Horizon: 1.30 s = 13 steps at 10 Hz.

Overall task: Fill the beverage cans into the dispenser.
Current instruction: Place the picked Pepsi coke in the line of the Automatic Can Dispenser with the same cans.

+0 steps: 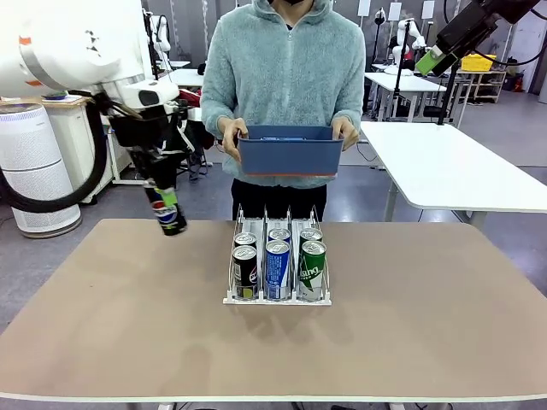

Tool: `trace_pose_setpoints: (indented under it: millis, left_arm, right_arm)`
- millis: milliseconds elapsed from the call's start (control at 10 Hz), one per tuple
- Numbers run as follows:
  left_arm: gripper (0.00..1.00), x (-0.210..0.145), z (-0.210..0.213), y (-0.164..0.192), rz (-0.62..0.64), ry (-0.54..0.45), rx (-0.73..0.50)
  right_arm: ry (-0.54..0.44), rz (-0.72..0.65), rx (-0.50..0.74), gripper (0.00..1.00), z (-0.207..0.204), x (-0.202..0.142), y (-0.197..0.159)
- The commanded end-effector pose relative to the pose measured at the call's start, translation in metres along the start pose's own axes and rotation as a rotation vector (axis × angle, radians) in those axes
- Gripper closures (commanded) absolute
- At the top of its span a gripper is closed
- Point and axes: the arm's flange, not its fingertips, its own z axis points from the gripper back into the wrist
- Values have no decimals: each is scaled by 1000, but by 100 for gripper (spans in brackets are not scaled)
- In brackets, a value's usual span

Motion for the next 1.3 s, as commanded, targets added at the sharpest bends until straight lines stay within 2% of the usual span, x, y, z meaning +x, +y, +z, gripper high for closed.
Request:
trace_pose_setpoints:
  millis: [0,200,300,500,600,900,1200]
  left_arm:
    - [42,13,-23,-20,-30,-60,-42]
    - [42,23,-38,-33,-99,-58,-81]
    - [42,18,-26,-27,-32,-30,-38]
    - [42,18,-26,-27,-32,-30,-38]
    - [42,23,-37,-34,-51,-27,-54]
    - [42,53,-66,-55,100,-18,-17]
    - [42,59,-89,-72,82,-4,30]
  right_arm:
    - [4,-1,2,0,-1,-1,-1]
    - [4,-1,2,0,-1,-1,-1]
    - [4,-1,2,0,-1,-1,-1]
    - [4,-1,2,0,-1,-1,-1]
    - [4,-1,2,0,-1,-1,-1]
    - [4,-1,2,0,-1,-1,-1]
    - [4,-1,2,0,-1,-1,-1]
